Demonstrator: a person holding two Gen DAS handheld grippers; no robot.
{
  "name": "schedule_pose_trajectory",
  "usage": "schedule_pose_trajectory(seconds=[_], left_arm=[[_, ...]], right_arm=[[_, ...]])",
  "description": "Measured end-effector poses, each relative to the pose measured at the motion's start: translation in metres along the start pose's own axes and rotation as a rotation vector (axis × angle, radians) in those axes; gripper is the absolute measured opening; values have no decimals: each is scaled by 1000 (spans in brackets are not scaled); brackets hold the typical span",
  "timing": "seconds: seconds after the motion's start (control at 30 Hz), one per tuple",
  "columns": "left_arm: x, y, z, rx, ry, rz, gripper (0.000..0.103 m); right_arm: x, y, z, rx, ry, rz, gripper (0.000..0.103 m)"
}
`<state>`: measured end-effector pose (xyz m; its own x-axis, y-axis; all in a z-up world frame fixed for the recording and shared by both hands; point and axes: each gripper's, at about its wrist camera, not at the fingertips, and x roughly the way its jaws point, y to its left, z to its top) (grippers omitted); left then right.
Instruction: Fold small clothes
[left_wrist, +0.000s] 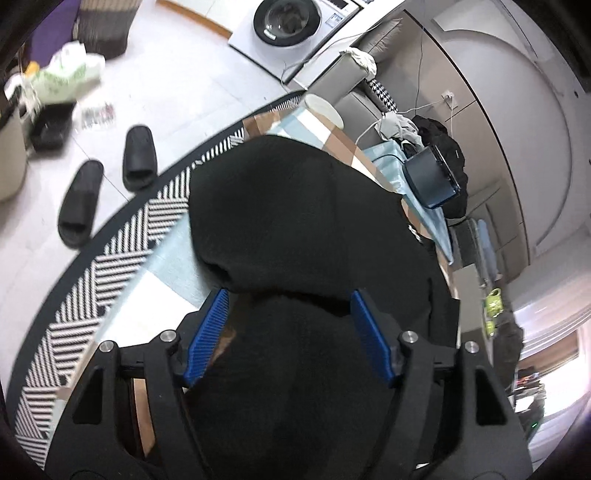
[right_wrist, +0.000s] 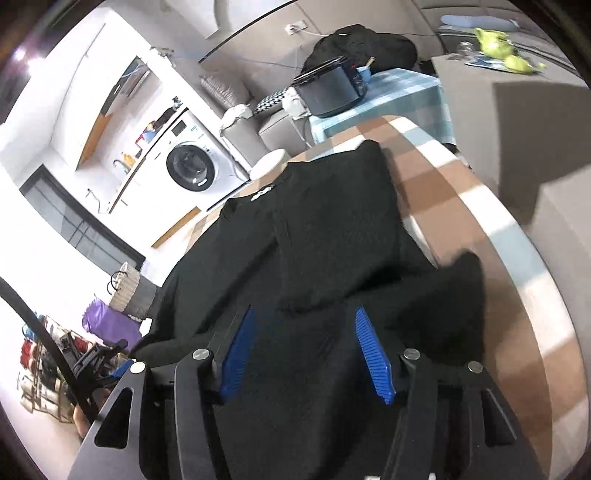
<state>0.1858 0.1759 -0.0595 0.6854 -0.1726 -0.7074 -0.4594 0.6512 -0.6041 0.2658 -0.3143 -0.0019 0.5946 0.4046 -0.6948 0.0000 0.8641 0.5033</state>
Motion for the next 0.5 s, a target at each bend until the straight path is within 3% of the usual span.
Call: schedule_pose_trajectory(seconds=[0.13, 0.2, 0.27, 0.3, 0.37, 0.5], left_arm=[[25, 8, 8, -86, 46, -15, 66], [33, 10, 14, -114, 22, 6, 52], [40, 6, 21, -109, -8, 37, 20], [42, 4, 24, -101, -25, 52, 13], [42, -7, 33, -55, -90, 114, 3], [33, -64, 47, 138, -213, 179, 3]], right_arm=[[-1, -13, -8, 37, 10, -24, 58], [-2, -17, -10, 60, 10, -23, 58], [-3, -19, -11, 69, 2, -24, 58], [-4, -20, -12, 69, -1, -27, 58], [-7, -21, -15, 72, -9, -37, 58], [-11, -26, -19, 89, -24, -45, 58]])
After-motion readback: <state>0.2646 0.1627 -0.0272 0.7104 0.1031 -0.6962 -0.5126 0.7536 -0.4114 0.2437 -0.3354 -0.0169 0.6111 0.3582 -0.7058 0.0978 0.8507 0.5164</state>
